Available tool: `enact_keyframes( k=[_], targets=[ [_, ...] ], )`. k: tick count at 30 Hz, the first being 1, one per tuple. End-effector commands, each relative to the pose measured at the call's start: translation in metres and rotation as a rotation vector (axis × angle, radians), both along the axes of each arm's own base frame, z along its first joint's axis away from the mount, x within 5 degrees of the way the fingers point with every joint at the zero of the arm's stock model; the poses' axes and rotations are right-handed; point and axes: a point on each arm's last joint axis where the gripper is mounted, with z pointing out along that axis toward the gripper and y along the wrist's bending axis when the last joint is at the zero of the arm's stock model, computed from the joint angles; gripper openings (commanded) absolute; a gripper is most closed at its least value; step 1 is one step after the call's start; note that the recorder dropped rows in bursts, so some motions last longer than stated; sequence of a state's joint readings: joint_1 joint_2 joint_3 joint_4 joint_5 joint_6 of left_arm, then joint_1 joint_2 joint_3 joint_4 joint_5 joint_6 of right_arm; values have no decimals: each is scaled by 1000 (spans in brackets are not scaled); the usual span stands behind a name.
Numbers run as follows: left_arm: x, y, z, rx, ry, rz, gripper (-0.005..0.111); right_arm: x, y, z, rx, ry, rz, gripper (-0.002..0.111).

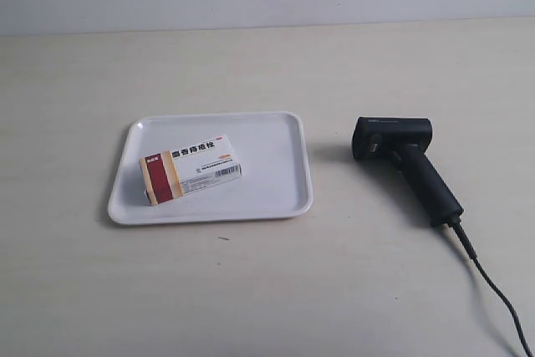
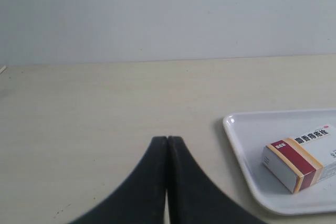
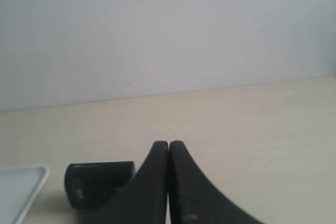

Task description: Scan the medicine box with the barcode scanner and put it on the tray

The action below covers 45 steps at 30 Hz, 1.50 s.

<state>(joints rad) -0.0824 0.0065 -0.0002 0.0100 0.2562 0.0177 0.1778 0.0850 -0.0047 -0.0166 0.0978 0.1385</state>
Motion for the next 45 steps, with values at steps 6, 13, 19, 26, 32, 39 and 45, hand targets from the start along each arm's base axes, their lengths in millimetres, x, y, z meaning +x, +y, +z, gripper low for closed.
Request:
enact_keyframes(
  k=[6,13,19,26,32,39,45],
  targets=[
    [0,0,0,-6,-7,3,1,-6,-8,-1,-5,-31,-124,0],
    [0,0,0,-6,-7,3,1,-6,-8,-1,-5,-29,-124,0],
    [0,0,0,-6,-7,3,1,-6,-8,-1,-5,-29,-124,0],
    [0,0,0,-6,-7,3,1,-6,-8,-1,-5,-29,-124,0],
    [0,0,0,-6,-7,3,1,-6,-8,-1,-5,-29,-124,0],
    [0,0,0,-6,-7,3,1,-6,-8,-1,-5,-29,-124,0],
    [0,0,0,-6,-7,3,1,-6,-8,-1,-3,-29,-125,0]
  ],
)
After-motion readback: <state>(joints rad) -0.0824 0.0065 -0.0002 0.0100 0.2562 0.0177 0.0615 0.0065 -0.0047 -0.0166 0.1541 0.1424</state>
